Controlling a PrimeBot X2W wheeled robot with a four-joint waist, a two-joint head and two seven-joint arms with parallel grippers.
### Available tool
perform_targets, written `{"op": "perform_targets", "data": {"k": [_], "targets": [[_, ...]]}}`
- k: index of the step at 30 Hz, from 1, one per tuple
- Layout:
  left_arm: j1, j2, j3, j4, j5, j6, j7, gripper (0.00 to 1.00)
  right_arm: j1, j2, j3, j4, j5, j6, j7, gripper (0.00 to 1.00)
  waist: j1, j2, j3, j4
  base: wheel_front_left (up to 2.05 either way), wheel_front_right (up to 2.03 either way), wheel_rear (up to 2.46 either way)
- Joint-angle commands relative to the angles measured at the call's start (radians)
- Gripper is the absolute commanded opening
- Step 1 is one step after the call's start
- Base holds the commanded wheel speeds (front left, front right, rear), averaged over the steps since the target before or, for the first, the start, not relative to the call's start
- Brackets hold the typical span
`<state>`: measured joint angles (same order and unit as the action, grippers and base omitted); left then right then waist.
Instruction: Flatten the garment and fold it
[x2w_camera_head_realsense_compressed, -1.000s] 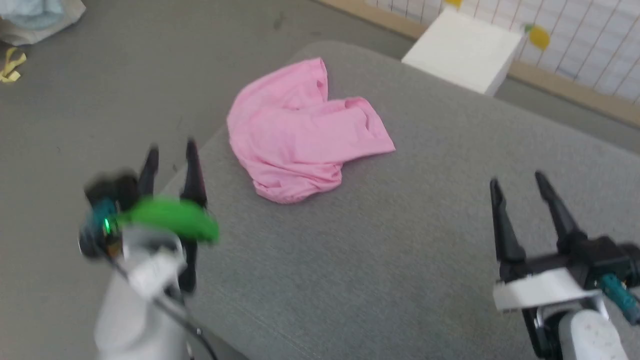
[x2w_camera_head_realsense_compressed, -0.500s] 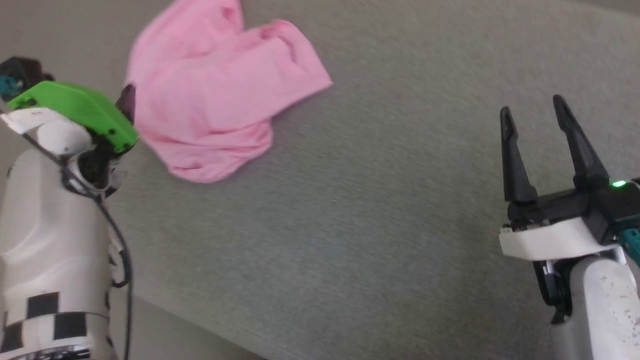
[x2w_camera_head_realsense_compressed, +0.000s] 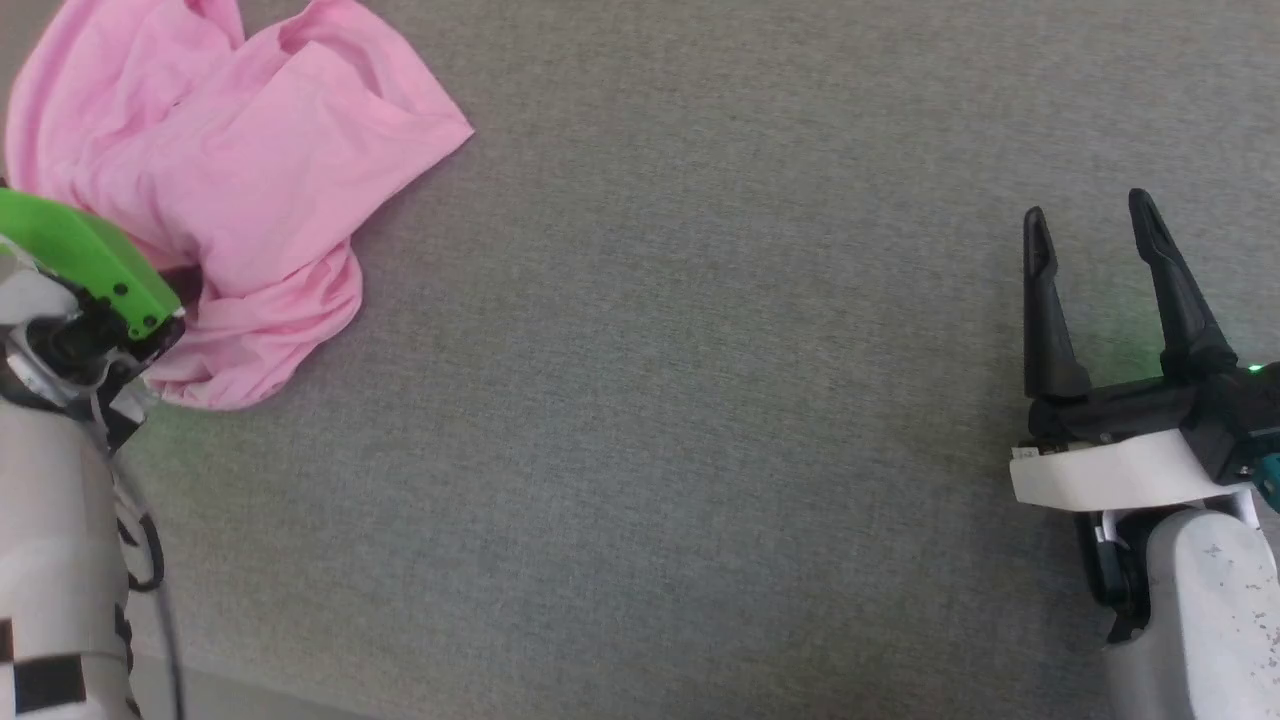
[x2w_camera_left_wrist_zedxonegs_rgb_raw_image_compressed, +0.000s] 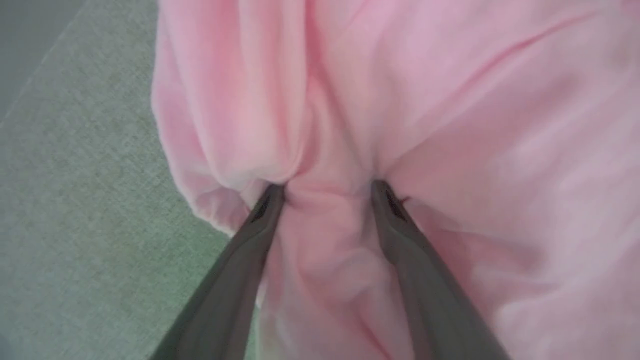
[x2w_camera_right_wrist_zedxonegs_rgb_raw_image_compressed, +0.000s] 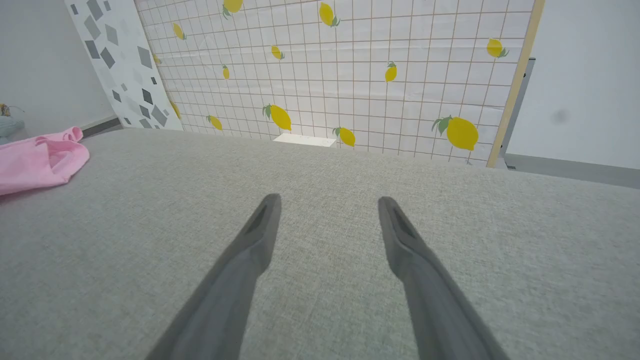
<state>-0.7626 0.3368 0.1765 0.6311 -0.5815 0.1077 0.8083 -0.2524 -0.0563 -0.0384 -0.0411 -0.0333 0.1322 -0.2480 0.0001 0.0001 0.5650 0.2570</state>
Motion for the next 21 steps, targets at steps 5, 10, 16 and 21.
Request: {"op": "perform_targets", "data": {"k": [5,10,16,21], "targets": [[0.099,0.007,-0.035,-0.125,0.086,-0.052,-0.225,0.00,0.010,0.005,0.009,0.031,0.022,-0.002,-0.013,1.00,-0.0001,-0.0001,-0.115,-0.018,0.00,0.00,0.00],[0.060,0.081,-0.060,-0.196,0.218,-0.071,-0.549,0.00,0.051,0.006,0.003,0.051,0.066,-0.002,-0.013,1.00,-0.0001,-0.0001,-0.235,-0.044,0.00,0.00,0.00],[-0.015,0.106,-0.121,-0.233,0.309,-0.089,-0.752,0.00,0.119,0.006,-0.012,0.063,0.108,-0.002,-0.014,1.00,-0.0001,-0.0001,-0.363,-0.092,0.00,0.00,0.00],[-0.075,0.085,-0.187,-0.279,0.355,-0.108,-0.855,0.00,0.156,0.006,-0.021,0.064,0.130,-0.002,-0.014,1.00,-0.0001,-0.0001,-0.437,-0.142,0.00,0.00,0.00]]}}
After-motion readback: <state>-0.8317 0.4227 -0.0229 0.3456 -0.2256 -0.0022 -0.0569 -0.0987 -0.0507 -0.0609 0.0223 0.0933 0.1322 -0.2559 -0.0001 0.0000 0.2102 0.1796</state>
